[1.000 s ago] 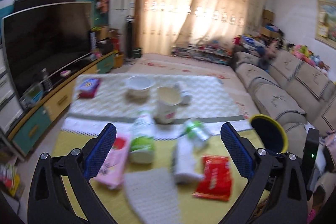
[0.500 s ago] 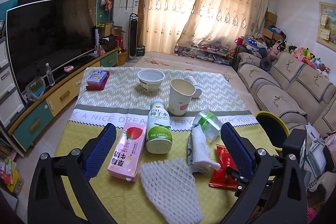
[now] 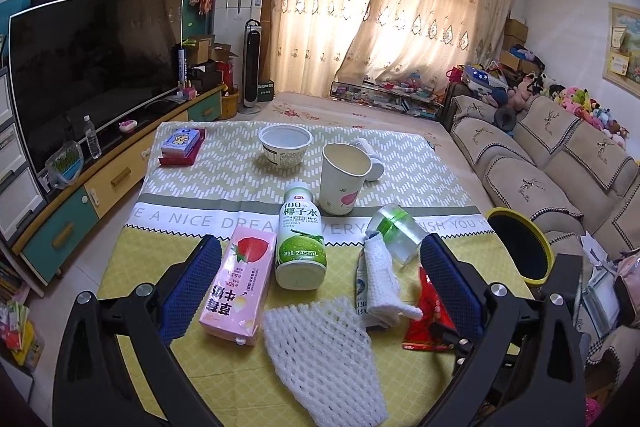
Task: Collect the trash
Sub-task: 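Grasp the red snack bag with the right gripper and lift, then carry the red bag over the bin and open the right gripper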
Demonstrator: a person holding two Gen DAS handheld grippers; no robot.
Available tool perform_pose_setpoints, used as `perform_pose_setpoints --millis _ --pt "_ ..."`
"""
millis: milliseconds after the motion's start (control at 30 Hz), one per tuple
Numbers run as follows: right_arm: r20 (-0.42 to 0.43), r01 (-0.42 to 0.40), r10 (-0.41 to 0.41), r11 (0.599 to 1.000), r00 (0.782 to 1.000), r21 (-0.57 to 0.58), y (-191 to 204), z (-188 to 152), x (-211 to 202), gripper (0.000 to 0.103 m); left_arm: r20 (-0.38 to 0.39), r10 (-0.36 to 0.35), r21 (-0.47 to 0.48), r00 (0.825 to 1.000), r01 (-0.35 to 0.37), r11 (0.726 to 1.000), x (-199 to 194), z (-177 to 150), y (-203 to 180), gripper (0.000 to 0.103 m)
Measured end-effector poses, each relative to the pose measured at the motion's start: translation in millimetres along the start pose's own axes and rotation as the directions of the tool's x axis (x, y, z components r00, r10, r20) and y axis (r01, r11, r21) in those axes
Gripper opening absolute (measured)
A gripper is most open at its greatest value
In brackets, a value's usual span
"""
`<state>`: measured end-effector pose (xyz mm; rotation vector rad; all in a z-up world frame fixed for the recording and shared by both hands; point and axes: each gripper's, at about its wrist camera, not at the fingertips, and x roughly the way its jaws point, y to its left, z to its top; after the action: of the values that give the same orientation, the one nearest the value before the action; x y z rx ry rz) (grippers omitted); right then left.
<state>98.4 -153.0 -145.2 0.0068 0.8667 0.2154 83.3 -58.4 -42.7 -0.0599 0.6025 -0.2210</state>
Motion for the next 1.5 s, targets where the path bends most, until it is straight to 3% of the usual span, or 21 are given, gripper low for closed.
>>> perform_pose_setpoints --millis 233,467,700,833,1033,1200,1267,1500 --pt "0.046 0.023 -0.024 0.999 0.999 0.023 -16.5 3.5 -15.8 0.022 0.003 0.0 0.001 1.0 0.0 1.0 0.0 0.3 0.1 0.098" --pt "0.095 0.123 -0.134 0.987 0.986 0.106 -62.8 9.1 -32.6 0.022 -0.001 0.0 0.011 1.0 0.0 1.0 2.0 -0.6 -3.4 0.098" --pt "0.089 0.312 -0.339 0.922 0.937 0.229 -149.2 13.8 -40.7 0.022 -0.018 0.005 0.019 1.0 -0.004 1.0 9.1 -3.1 -10.2 0.098" --pt "0.053 0.38 -0.409 0.882 0.911 0.28 -194.3 16.4 -32.7 0.022 -0.025 0.007 0.027 1.0 -0.006 1.0 12.5 -3.9 -15.4 0.098" --pt "-0.045 0.431 -0.44 0.848 0.897 0.308 -244.4 14.1 1.4 0.023 -0.031 0.009 0.045 0.999 -0.008 0.999 15.3 -3.2 -25.2 0.098" --pt "-0.104 0.453 -0.445 0.832 0.89 0.321 -268.0 12.0 31.8 0.036 -0.035 0.01 0.051 0.999 -0.008 0.999 17.1 -2.6 -28.0 0.098" --pt "-0.117 0.458 -0.445 0.825 0.888 0.33 -273.3 10.4 37.4 0.043 -0.037 0.011 0.053 0.999 -0.009 0.999 17.7 -3.0 -28.4 0.098" --pt "-0.108 0.471 -0.463 0.816 0.88 0.336 -272.4 13.6 30.7 0.049 -0.051 0.01 0.042 0.999 -0.008 0.999 22.2 -5.2 -25.6 0.098"
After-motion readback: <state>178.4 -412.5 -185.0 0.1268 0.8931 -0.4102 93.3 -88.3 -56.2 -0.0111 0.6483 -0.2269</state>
